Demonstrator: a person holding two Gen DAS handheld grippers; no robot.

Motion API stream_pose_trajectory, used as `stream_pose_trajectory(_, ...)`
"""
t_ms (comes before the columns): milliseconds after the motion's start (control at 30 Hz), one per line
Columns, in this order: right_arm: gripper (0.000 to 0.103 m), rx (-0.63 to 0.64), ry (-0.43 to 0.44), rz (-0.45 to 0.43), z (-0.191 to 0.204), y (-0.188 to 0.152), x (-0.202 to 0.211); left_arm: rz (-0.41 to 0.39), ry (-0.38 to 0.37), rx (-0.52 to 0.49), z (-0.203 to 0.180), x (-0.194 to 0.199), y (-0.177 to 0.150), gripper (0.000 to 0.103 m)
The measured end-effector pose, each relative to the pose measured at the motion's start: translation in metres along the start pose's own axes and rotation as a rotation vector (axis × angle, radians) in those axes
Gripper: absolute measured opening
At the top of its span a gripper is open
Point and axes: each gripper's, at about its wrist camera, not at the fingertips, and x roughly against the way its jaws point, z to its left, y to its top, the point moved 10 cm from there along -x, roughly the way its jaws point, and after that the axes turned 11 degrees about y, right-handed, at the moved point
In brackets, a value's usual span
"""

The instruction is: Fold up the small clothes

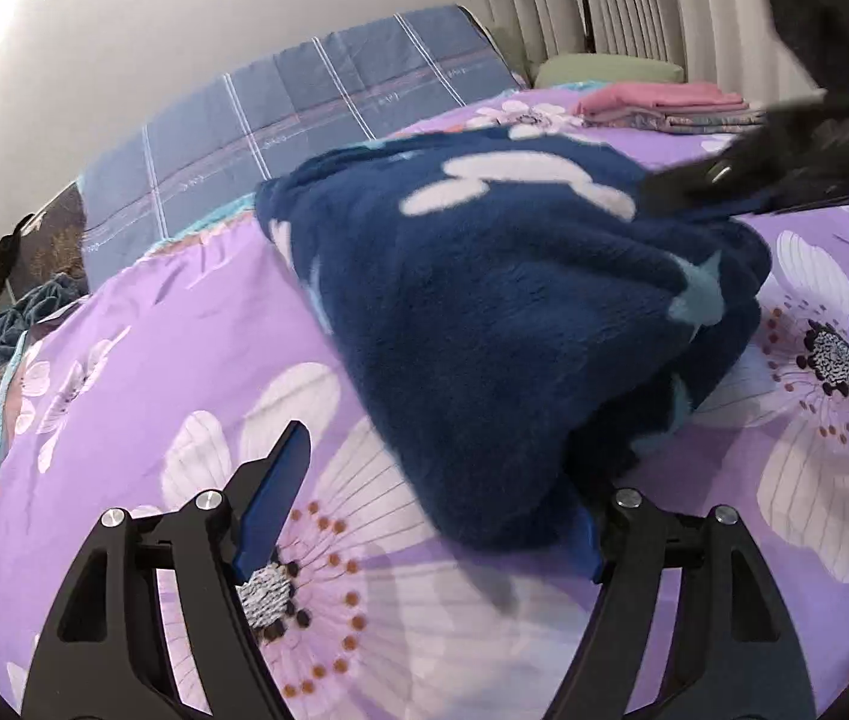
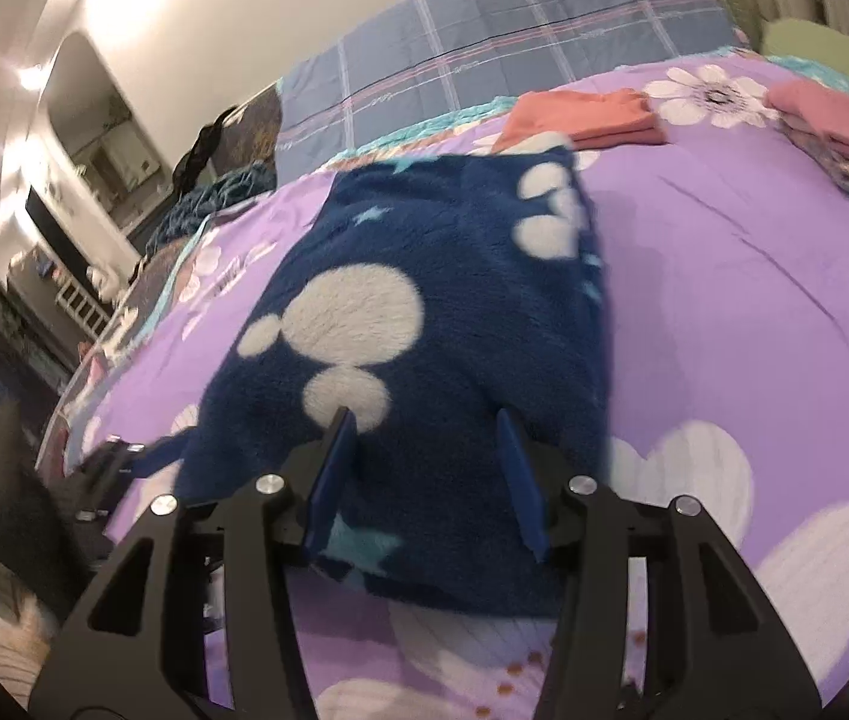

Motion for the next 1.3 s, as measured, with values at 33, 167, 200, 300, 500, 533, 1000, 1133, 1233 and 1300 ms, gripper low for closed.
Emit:
stream_pose_trajectory(33, 0.055, -0.016, -0.018, -0.013, -0.004, -0.001, 0.008, -0.001, -0.005, 0.007, 0.000, 0.000, 0.001, 0.076)
stream_pose_trajectory(167, 0.051, -0.090, -0.113, -0.030, -0.033, -0.018, 0.043, 0.010, -0.021, 0.014, 0.002, -0.004, 0.001, 0.076)
stream_pose_trajectory(200, 0.046, -0.115, -0.125, -0.019, -0.039, -0.026, 0.047, 0.013, -0.028, 0.019, 0.003, -0.005, 0.001, 0.076)
stream_pose_trajectory(300, 0.038, -0.183, -0.080, 0.051, -0.045, -0.055, 0.044, 0.019, -0.034, 0.022, 0.004, -0.005, 0.001, 0.076)
stream_pose_trajectory(500, 0.054, -0.178, -0.045, 0.101, -0.041, -0.067, 0.015, 0.020, -0.023, 0.011, 0.003, -0.004, 0.000, 0.076)
stream_pose_trajectory(533, 0.054, -0.193, -0.026, 0.101, -0.041, -0.066, 0.010, 0.021, -0.020, 0.009, 0.002, -0.005, 0.001, 0.076)
stream_pose_trajectory(1000, 0.026, -0.176, -0.175, 0.032, -0.058, -0.054, 0.040, 0.002, 0.145, -0.165, 0.003, -0.011, -0.005, 0.079)
stream_pose_trajectory(1133, 0.027, -0.157, -0.122, -0.093, -0.040, -0.030, 0.067, -0.002, 0.142, -0.166, 0.001, -0.009, -0.004, 0.079)
stream_pose_trajectory(1233, 0.027, -0.097, -0.011, -0.133, -0.009, -0.016, 0.062, -0.002, 0.128, -0.159, 0.002, -0.009, -0.004, 0.079)
stream_pose_trajectory(1300, 0.025, -0.039, 0.003, -0.086, 0.008, -0.015, 0.042, 0.009, 0.107, -0.139, 0.005, -0.011, -0.005, 0.079)
